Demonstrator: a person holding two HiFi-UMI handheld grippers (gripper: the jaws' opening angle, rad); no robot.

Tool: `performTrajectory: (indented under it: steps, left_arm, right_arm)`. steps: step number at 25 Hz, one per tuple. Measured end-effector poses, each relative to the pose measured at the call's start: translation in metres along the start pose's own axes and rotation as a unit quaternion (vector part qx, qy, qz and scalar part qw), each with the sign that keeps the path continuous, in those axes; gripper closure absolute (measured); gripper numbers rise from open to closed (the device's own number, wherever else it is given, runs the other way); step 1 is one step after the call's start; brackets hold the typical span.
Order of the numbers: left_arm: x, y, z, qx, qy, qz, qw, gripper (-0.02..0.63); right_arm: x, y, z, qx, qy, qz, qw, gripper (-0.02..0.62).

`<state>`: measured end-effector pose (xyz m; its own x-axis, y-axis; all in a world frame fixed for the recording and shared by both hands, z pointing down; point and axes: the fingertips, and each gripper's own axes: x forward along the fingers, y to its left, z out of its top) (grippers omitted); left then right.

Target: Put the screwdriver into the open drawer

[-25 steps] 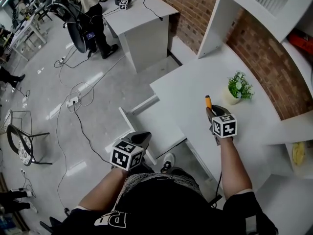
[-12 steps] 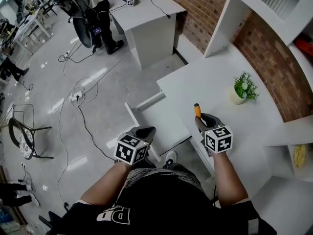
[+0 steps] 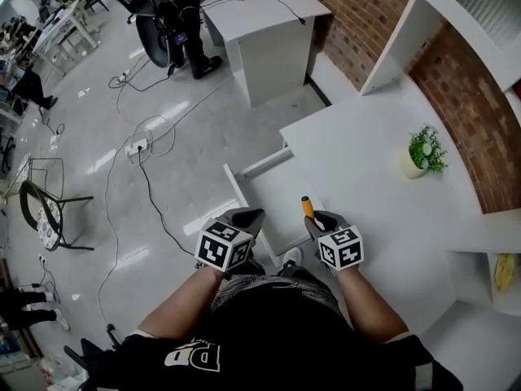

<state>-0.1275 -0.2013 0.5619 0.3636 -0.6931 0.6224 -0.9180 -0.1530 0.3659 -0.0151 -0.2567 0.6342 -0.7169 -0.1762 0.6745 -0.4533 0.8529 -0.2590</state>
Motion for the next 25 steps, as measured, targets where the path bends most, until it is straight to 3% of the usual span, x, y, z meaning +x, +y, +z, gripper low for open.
performTrajectory:
  steps: [11, 25]
  left_arm:
    - [-0.003, 0.027, -0.024, 0.002, 0.028, 0.000, 0.9996, 0.588]
    - [0.007, 0.071, -0.050, -0.029, 0.054, -0.009, 0.9981, 0.588]
  right_arm:
    - [0.089, -0.006, -0.034, 0.045, 0.073, -0.010, 0.996, 0.497]
    - [0.184, -0.045, -0.074, 0.029, 0.176, -0.049, 0.983, 0.497]
